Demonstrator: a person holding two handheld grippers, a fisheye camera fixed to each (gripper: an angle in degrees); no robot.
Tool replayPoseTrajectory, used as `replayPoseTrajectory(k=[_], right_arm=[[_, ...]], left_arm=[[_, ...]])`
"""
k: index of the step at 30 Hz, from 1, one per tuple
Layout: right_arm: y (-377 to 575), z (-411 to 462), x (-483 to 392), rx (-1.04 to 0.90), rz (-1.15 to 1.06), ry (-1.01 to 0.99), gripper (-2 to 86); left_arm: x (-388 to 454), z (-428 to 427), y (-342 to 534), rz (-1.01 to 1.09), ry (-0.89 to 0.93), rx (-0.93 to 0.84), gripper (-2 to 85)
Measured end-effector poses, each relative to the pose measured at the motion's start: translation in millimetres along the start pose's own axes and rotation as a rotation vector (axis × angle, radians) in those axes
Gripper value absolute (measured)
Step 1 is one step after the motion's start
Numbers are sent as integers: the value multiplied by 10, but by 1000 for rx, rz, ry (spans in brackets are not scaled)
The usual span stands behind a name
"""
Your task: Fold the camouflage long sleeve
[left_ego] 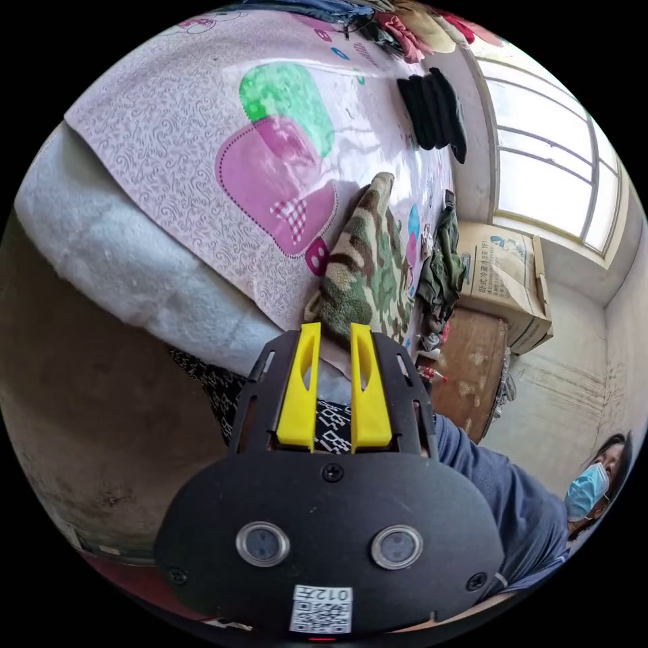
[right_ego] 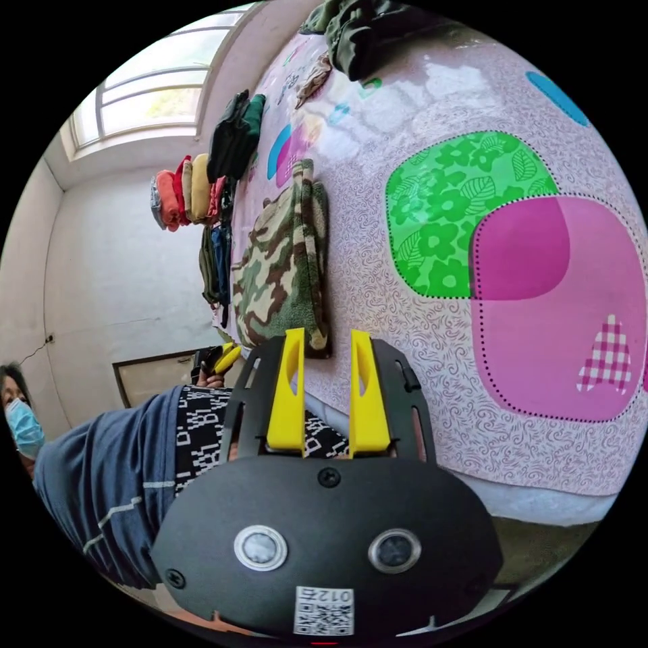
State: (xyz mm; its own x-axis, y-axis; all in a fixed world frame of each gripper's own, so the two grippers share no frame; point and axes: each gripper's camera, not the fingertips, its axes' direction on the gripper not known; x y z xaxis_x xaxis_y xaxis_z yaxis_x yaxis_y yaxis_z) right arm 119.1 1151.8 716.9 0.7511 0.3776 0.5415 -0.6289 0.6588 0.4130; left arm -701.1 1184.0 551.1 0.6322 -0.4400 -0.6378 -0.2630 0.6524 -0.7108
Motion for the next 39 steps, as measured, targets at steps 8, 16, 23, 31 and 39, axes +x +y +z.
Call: replayPoseTrajectory(k=[8,16,23,31,39], right_arm=[[-297,188,295,-50,37,-25,40],[-433,-176,56,1,97,-314,14],[-733,-212,-177,-78,17,-312,12],[-936,-338,-110,-150,-66,-292,13],[-878,-492,453,-138,-56,-208,13]], left_arm=[[-19,332,85,53,79,-154,63],[-217,731,234,-160,386,-132,114],[-511,935,220,-343,621,71,151],[-654,903,-185,-410,737,306,167],[-615,684,-801,-401,588,257,82]])
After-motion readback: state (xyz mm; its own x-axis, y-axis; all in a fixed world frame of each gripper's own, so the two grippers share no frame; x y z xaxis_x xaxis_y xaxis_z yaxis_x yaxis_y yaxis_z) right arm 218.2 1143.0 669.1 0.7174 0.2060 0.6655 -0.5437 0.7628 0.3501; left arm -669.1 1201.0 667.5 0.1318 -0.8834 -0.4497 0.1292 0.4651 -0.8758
